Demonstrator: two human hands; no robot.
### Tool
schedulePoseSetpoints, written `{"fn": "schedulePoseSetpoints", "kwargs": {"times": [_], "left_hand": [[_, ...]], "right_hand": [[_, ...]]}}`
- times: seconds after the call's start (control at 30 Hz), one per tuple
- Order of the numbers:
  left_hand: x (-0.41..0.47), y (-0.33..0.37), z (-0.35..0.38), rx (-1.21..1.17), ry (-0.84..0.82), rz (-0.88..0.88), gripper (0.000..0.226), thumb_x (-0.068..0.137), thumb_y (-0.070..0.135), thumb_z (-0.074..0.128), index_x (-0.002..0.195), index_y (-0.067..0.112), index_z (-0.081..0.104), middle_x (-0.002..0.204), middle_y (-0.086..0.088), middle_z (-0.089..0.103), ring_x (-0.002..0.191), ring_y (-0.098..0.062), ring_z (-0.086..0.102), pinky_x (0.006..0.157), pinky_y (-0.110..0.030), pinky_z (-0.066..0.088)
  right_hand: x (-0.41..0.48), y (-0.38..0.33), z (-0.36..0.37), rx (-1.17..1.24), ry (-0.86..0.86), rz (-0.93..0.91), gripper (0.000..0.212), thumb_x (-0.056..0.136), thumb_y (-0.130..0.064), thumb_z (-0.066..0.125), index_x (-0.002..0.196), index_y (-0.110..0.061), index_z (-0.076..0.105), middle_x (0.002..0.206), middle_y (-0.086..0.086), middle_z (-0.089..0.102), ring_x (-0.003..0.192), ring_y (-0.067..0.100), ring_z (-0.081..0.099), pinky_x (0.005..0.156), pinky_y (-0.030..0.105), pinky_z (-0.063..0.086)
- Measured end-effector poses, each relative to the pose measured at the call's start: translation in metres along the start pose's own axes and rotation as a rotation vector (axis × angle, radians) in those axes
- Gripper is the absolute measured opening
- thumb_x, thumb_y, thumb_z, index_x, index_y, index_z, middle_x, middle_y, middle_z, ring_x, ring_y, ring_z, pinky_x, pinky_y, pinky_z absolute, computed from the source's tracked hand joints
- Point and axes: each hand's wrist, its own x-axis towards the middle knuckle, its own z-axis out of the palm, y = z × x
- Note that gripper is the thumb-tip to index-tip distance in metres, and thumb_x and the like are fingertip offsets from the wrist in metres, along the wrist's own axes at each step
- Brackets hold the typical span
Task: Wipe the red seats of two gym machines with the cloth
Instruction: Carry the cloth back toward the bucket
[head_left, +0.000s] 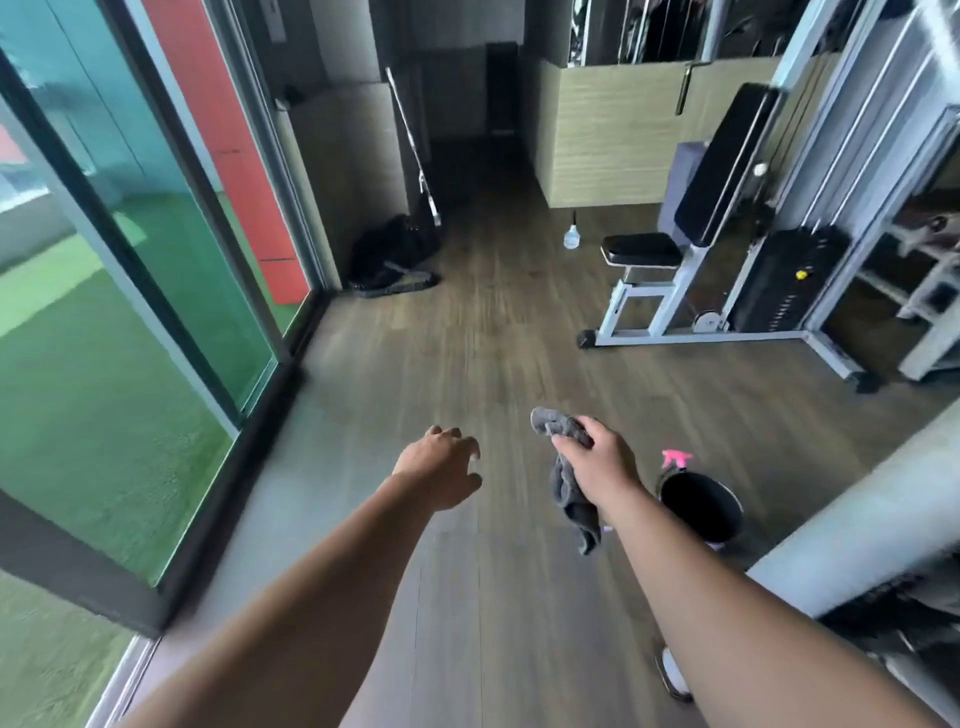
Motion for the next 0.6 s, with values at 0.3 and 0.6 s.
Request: {"fn": "schedulePoseSetpoints", "kwargs": {"times": [0.3,0.6], "left_hand": [[0.224,0.045,-0.033,0.051,-0.056,0.268,0.041,0.097,0.045,0.06,0.136,0.031,0.06,0.136,-0.001,0.059,0.134,-0.024,0.047,0.094,-0.038,0.05],[0.387,0.151,-0.034,0.114,-0.236,0.72,0.043,0.096,0.048,0.059,0.138,0.036,0.057,0.144,0.002,0.052,0.14,-0.022,0.041,0.102,-0.039,0.048]], "right_hand": [[0.145,0.01,-0.058,-0.039,0.271,0.139,0.023,0.086,-0.032,0.072,0.106,-0.021,0.072,0.1,0.003,0.076,0.096,0.028,0.067,0.084,0.035,0.05],[0.23,0.065,-0.096,0.173,0.771,0.388,0.04,0.072,-0.054,0.066,0.097,-0.022,0.067,0.087,0.004,0.074,0.087,0.033,0.069,0.08,0.043,0.055]]}}
